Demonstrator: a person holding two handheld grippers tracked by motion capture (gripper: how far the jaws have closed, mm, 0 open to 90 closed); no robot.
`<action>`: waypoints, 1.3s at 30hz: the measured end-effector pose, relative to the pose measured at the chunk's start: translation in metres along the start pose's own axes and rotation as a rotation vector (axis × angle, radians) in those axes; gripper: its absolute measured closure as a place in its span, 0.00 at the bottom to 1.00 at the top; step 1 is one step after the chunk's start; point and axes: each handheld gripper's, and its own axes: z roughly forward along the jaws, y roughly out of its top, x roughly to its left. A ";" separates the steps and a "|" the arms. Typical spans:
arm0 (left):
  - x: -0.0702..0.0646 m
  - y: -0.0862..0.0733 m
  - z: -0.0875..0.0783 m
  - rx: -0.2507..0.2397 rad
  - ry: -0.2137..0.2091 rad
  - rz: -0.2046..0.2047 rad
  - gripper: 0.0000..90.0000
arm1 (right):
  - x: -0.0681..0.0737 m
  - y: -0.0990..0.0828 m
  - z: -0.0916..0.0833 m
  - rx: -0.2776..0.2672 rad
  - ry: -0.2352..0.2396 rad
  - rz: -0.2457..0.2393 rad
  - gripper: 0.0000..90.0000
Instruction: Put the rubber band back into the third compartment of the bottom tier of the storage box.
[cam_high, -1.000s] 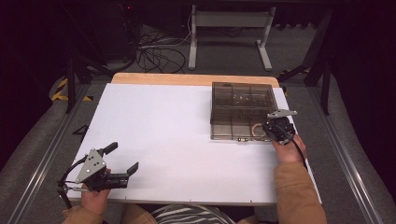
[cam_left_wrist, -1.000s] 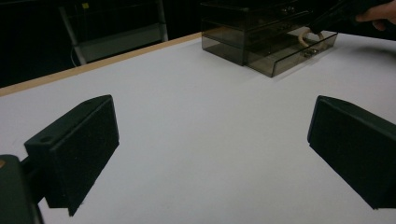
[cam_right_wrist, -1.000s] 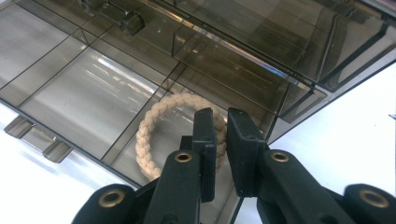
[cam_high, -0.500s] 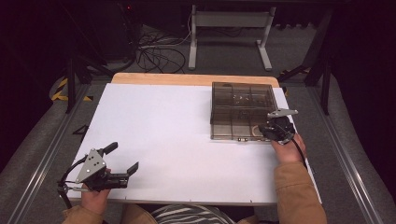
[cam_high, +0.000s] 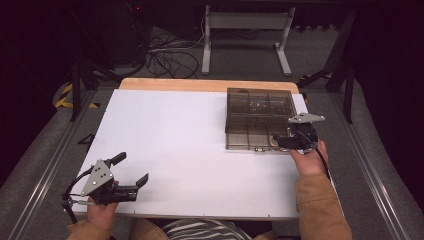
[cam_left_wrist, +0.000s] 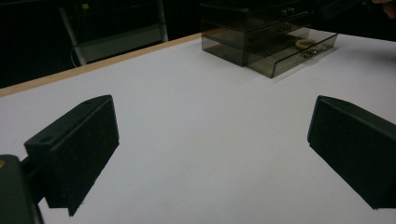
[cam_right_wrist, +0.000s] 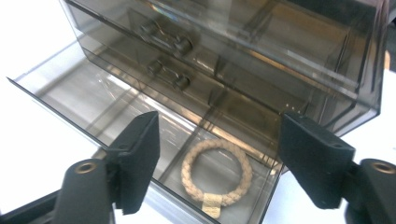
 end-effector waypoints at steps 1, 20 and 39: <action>0.000 0.000 0.000 0.000 0.000 0.000 0.03 | 0.001 0.002 -0.002 -0.009 0.000 -0.003 0.31; 0.000 0.000 0.000 -0.001 0.001 -0.002 0.03 | 0.005 0.008 -0.017 -0.084 0.044 0.014 0.17; 0.000 0.001 -0.002 -0.002 0.003 -0.005 0.03 | 0.022 0.011 -0.036 -0.190 0.171 -0.029 0.03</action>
